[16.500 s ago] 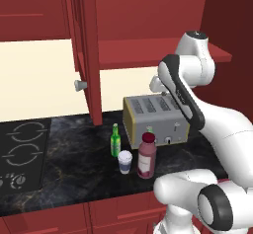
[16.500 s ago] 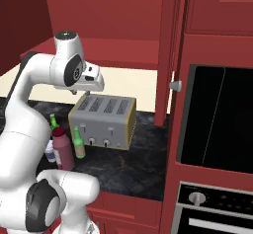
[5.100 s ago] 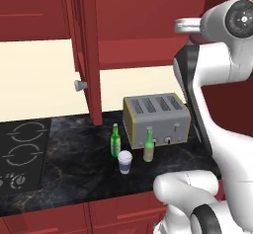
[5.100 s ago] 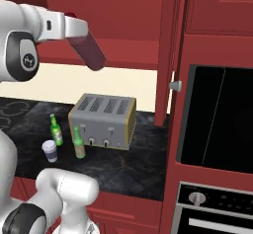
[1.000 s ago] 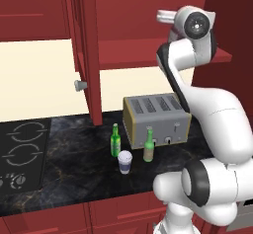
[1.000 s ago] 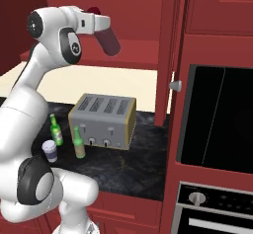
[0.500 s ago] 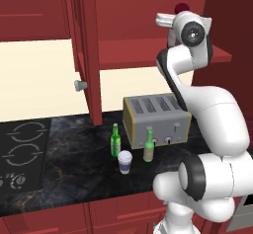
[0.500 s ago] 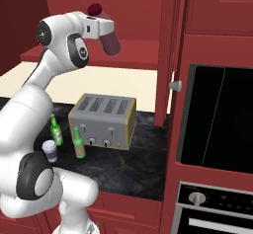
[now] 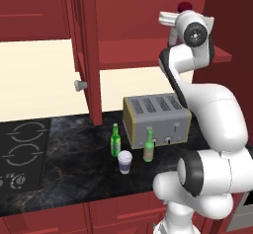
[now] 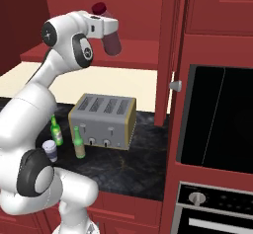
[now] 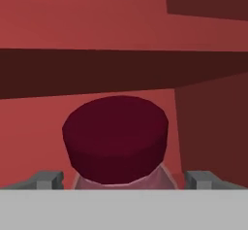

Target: Sort all alcoholic drinks to one cabinet, and non-alcoholic drinks to the other.

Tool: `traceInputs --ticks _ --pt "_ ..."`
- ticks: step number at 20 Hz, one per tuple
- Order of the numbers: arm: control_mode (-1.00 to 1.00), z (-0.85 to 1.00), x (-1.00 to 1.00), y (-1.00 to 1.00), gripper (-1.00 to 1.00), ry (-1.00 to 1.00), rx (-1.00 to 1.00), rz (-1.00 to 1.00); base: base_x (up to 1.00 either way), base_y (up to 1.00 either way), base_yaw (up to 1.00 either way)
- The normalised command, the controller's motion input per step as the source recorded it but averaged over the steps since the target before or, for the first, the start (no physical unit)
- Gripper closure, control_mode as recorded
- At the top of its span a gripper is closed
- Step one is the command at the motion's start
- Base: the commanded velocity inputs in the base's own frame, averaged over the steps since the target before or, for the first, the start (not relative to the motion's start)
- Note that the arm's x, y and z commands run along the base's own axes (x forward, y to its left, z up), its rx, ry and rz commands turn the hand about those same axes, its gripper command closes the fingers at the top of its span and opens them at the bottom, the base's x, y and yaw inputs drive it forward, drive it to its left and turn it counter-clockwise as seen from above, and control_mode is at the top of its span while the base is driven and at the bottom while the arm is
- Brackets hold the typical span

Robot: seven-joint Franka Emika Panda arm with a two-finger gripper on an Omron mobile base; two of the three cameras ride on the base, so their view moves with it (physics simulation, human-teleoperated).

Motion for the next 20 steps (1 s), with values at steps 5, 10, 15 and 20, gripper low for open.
traceInputs --ticks 5,10,15,20 --pt "-1.0 0.01 0.29 -0.06 -1.0 0.0 0.0 0.0 0.0 0.0 0.0" --pt "-1.0 0.0 0.2 -0.04 -1.0 0.0 0.0 0.0 0.0 0.0 0.0" --pt "-1.0 0.0 0.17 -0.02 -1.0 0.0 0.0 0.0 0.0 0.0 0.0" --pt "-1.0 0.0 0.25 -0.02 -1.0 0.0 0.0 0.0 0.0 0.0 0.0"
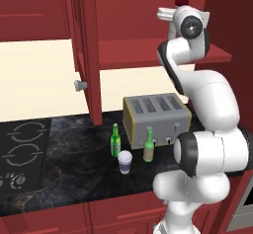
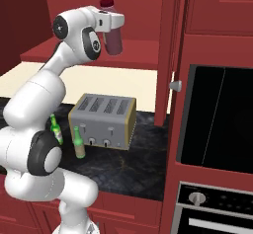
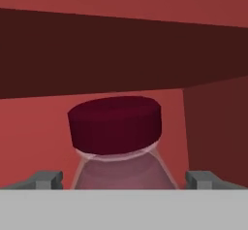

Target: Sort all alcoholic drinks to one cabinet, and non-alcoholic drinks to the other.

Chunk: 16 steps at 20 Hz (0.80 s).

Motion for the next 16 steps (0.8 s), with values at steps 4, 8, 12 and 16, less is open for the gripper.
traceInputs --ticks 4,8,12,16 --pt "-1.0 0.0 0.23 -0.01 -1.0 0.0 0.0 0.0 0.0 0.0 0.0" --pt "-1.0 0.0 0.19 0.0 -1.0 0.0 0.0 0.0 0.0 0.0 0.0" --pt "-1.0 0.0 0.24 0.0 -1.0 0.0 0.0 0.0 0.0 0.0 0.0" --pt "-1.0 0.01 0.06 0.0 -1.0 0.0 0.0 0.0 0.0 0.0 0.0"
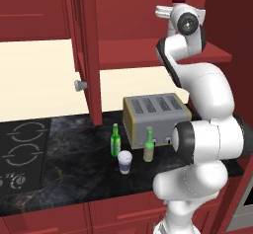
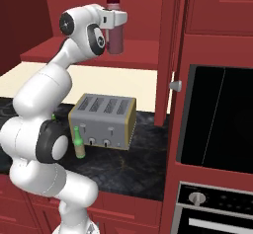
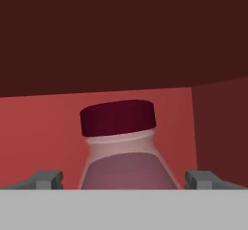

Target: Sort all alcoholic drinks to one cabinet, and non-alcoholic drinks to the other.

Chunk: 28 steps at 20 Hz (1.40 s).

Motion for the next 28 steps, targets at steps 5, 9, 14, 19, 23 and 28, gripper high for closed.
traceInputs --ticks 5,9,14,19,23,28 --pt "-1.0 0.08 -0.11 0.0 -1.0 0.0 0.0 0.0 0.0 0.0 0.0" --pt "-1.0 0.07 -0.28 0.0 -1.0 0.0 0.0 0.0 0.0 0.0 0.0" --pt "-1.0 0.0 -0.44 0.0 -1.0 0.0 0.0 0.0 0.0 0.0 0.0" --pt "-1.0 0.0 -0.54 0.0 -1.0 0.0 0.0 0.0 0.0 0.0 0.0" --pt "-1.0 0.0 -0.62 0.0 -1.0 0.0 0.0 0.0 0.0 0.0 0.0" --pt "-1.0 0.0 -0.65 0.0 -1.0 0.01 0.0 0.0 0.0 0.0 0.0"
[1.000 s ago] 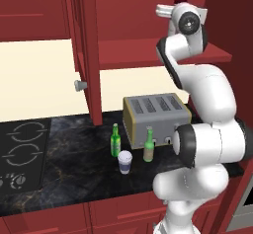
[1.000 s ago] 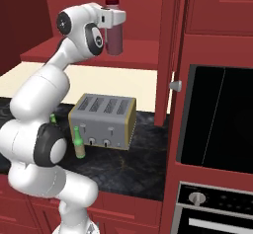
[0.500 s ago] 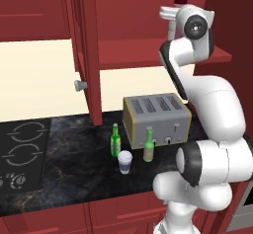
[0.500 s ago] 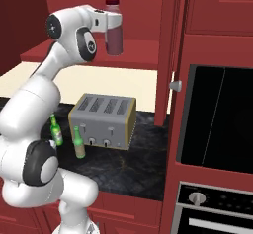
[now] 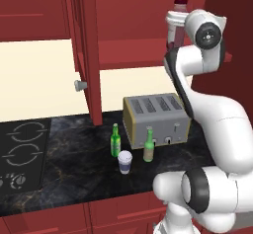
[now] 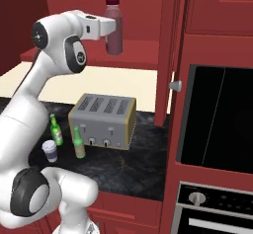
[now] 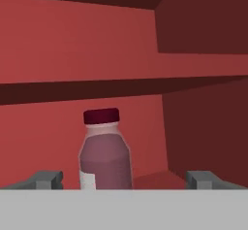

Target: Sort all alcoholic drinks to one cabinet, and non-alcoholic drinks to the other.

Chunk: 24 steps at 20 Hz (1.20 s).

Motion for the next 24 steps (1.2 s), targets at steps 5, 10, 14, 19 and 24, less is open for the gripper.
traceInputs --ticks 5,10,14,19,24 --pt "-1.0 0.0 -0.68 0.0 -1.0 0.04 0.01 0.0 0.0 0.0 0.0" --pt "-1.0 0.0 -0.73 0.0 -1.0 0.06 0.0 0.02 0.0 0.0 0.0" --pt "-1.0 -0.05 -0.77 0.02 -1.0 0.05 0.01 0.05 0.0 0.0 0.0" --pt "-1.0 -0.16 -0.76 0.11 -1.0 0.04 0.01 0.09 0.0 0.0 0.0" --pt "-1.0 -0.23 -0.76 0.2 -1.0 0.04 0.0 0.13 0.0 0.0 0.0"
